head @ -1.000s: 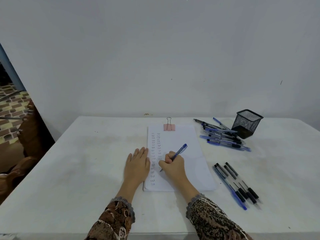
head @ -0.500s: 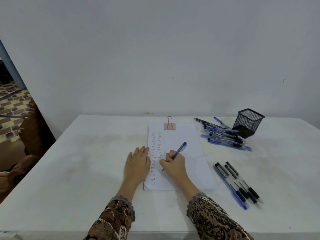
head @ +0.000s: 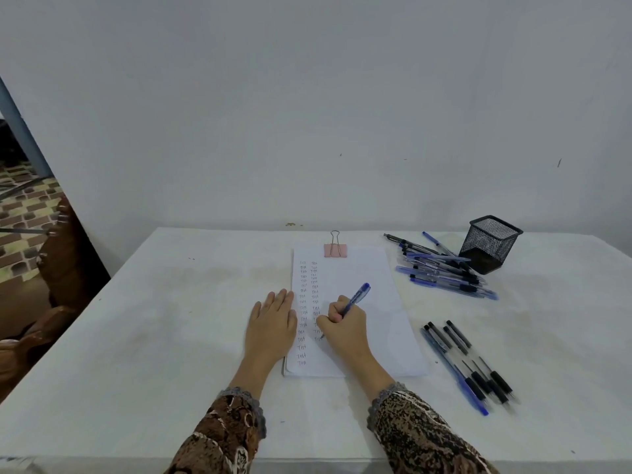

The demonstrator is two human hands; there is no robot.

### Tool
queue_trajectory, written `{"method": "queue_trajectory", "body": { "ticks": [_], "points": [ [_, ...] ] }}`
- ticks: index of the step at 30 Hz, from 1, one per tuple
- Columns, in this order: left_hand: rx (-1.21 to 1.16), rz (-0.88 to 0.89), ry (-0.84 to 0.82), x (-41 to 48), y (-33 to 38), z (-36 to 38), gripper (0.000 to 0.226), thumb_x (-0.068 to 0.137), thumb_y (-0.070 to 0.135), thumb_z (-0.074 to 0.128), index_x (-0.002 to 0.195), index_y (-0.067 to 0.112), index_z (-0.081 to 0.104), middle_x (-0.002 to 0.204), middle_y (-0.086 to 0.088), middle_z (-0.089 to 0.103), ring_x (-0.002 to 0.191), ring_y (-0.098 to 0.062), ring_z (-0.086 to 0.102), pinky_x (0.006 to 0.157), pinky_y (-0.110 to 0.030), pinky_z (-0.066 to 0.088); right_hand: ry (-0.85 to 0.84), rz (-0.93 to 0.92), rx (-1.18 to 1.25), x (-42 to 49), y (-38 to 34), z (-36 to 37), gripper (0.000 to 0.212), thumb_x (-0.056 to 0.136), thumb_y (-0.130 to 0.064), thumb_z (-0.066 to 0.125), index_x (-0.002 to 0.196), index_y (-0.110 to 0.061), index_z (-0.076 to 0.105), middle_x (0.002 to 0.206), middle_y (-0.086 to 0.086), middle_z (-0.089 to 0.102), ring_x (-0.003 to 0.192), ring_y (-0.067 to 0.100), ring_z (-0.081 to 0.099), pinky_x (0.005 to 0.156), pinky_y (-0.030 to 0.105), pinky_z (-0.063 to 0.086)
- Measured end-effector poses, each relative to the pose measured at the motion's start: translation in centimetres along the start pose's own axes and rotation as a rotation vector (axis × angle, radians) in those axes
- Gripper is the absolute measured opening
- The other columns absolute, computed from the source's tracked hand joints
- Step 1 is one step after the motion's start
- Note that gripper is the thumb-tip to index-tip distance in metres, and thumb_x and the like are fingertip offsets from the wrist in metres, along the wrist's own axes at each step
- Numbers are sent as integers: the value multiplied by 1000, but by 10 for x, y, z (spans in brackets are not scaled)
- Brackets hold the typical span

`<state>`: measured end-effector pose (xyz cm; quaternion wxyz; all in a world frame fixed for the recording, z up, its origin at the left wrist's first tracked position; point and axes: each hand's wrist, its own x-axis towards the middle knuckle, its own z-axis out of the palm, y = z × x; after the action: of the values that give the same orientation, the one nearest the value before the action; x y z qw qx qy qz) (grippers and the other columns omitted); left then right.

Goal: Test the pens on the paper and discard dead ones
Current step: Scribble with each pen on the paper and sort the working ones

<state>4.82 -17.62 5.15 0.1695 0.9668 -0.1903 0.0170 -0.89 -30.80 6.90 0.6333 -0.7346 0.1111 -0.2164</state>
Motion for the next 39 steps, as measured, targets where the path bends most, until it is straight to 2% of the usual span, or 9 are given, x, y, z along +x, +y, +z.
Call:
{"method": "queue_trajectory", "body": {
  "ticks": [4,6,9,16,20,25,33,36,39],
  "points": [
    [8,-4,-2,-1,0,-2,48,101,29,18,148,21,13,156,6,10,144,-12,4,117,-33,3,23,215,504,4,-3,-11,50,82,2,59,48,-22,32,48,-6,31,38,5,25,38,16,21],
    [7,-4,1,-1,0,-1,49,101,29,18,148,21,13,156,7,9,144,-12,4,117,-33,3,27,359,885,9,-3,-22,54,97,-32,44,45,-20,39,46,-2,40,29,6,21,34,17,12],
    [0,-11,1,-1,1,-1,49,101,29,18,148,21,12,156,7,9,144,-11,3,117,-32,2,79,433,1076,13,-1,-33,58,91,-64,24,56,-20,40,41,-4,34,28,8,19,34,17,12],
    [8,-15,-18,1,1,0,50,100,32,15,148,21,13,156,6,10,144,-12,4,117,-33,3,193,449,1277,13,-2,-36,26,98,-34,39,79,-20,50,52,-4,42,42,13,36,47,23,36],
    [26,-22,-17,1,1,0,53,97,35,10,148,21,12,156,6,10,144,-12,5,117,-33,3,195,445,1350,13,-2,-45,20,94,-31,42,84,-18,54,50,-5,42,32,8,28,33,17,24],
    [-1,-22,1,2,2,1,49,100,28,20,148,21,15,156,5,12,144,-12,6,117,-34,4,233,454,1174,8,-4,-47,30,100,-37,36,80,-17,48,43,-9,28,29,3,20,29,15,13],
    [1,-25,14,2,1,1,48,100,27,20,148,21,15,156,5,13,144,-12,7,117,-33,5,374,479,953,8,-15,-63,24,102,-21,33,83,-14,47,38,-10,24,28,2,17,30,11,13],
    [8,-33,6,2,1,1,49,100,28,19,148,22,13,156,7,11,144,-11,6,117,-32,4,305,430,475,13,-27,-102,16,99,-15,40,89,-14,52,51,-5,34,32,4,25,31,15,20],
    [12,-32,8,2,1,2,49,100,29,19,148,23,13,156,7,11,144,-11,6,117,-32,4,236,350,-344,21,-26,-162,18,98,-17,42,93,-7,56,75,7,54,53,17,43,49,26,35]
  ]
}}
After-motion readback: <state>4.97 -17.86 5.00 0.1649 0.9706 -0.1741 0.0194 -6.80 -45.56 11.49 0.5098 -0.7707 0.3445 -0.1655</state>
